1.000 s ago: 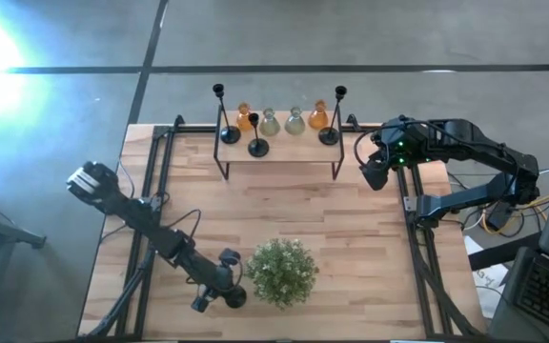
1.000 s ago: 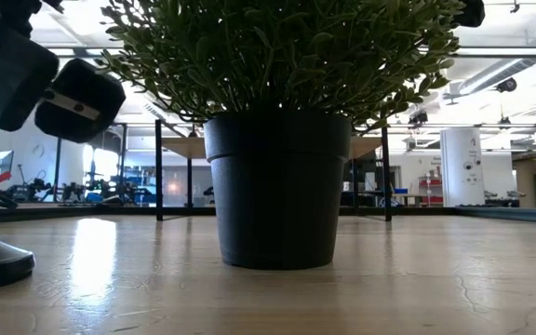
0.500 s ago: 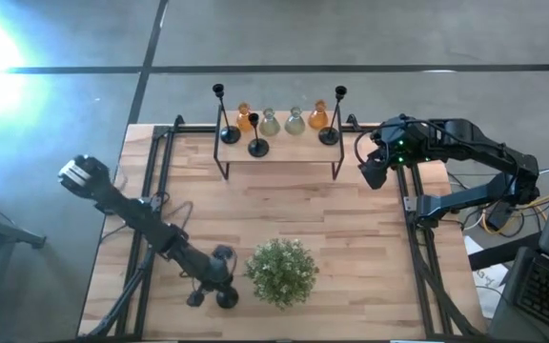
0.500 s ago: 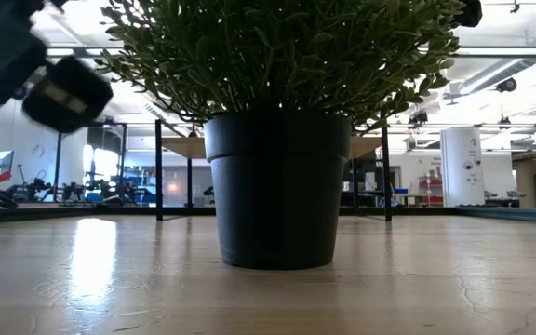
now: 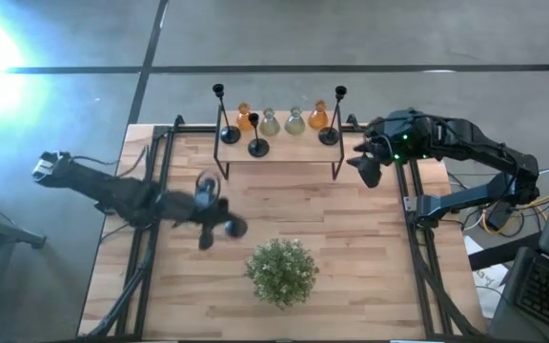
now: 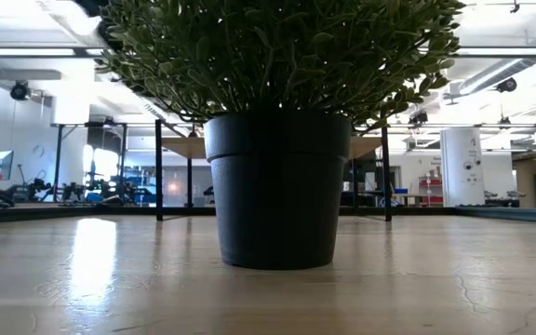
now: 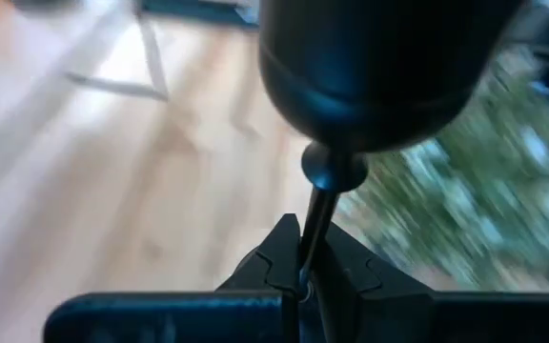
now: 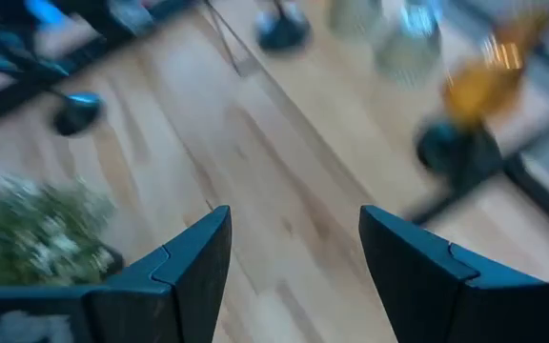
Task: Pick & Place candle stick holders
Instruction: Put the black candle holder on the shelf aligned with the other black candle holder
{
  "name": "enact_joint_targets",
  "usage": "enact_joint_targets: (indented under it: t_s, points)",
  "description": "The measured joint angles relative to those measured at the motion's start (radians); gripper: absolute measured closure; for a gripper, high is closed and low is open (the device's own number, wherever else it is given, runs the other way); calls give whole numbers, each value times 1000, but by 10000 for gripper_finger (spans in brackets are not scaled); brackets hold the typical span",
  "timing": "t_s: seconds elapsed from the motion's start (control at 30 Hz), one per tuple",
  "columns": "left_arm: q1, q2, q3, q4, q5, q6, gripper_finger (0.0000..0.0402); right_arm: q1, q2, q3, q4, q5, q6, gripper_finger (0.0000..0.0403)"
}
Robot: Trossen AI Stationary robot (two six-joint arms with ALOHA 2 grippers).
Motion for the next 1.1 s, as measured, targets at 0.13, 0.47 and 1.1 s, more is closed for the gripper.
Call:
enact_joint_targets:
  t_s: [0.13,0.47,1.1]
  points:
    - [156,46,132,-11,5,108,384,0,0,0,158,-16,-61,179]
    - [373,297,468,-11,166,231,384,14,72,0,424,-92,-152,181]
    - [412,637,883,-94,295,319,384,18,192,0,557,-224,-176,224]
